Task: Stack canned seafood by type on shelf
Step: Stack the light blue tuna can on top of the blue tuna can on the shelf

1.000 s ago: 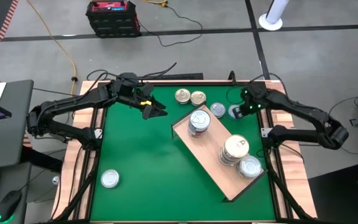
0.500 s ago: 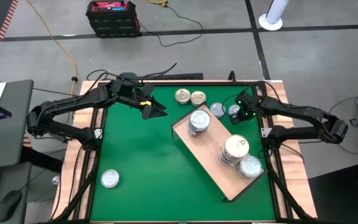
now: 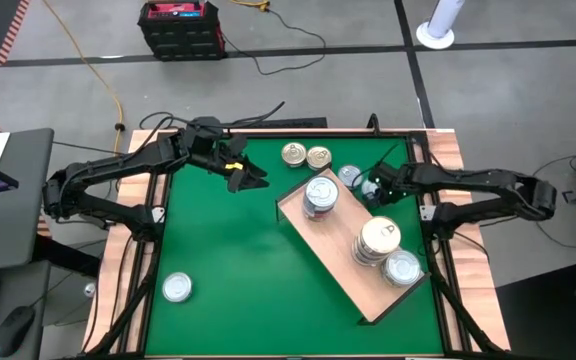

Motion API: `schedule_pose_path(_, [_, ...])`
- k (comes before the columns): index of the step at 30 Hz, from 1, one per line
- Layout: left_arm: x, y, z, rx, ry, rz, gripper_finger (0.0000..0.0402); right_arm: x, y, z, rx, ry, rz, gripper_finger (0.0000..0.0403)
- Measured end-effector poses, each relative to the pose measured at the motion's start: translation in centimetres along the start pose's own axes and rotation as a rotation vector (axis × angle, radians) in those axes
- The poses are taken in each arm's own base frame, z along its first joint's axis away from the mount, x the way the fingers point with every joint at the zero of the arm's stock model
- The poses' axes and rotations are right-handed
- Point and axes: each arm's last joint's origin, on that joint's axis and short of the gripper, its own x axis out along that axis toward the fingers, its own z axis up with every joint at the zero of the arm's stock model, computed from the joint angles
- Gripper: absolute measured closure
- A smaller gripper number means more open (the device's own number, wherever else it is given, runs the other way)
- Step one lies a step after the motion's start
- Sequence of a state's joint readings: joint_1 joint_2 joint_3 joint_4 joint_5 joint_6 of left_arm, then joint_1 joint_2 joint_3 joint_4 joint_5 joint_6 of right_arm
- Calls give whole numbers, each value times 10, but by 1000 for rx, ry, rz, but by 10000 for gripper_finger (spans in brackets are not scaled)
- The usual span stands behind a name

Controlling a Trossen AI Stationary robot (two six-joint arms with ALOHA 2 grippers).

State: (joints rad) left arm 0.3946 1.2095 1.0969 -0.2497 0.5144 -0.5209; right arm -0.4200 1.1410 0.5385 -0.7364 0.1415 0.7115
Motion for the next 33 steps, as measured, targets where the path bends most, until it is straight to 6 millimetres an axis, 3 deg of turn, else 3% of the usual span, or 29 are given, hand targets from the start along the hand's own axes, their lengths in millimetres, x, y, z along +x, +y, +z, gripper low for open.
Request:
schedule_pose_path(11, [0,-1,0,-22,13,-22,100,-29,-13,25,81,-75,36,343])
schedule_pose_path(19, [0,-1,0,-30,18,-30,100,-14,-33,25,118,-15,-12,343])
schedule_pose_path(29, [0,-1,-1,-34,31,-48,100,-8,-38,28,119,-34,12,343])
schedule_pose_path(33, [0,-1,-1,-28,30,-49,100,5,-42,24,130,0,-11,343])
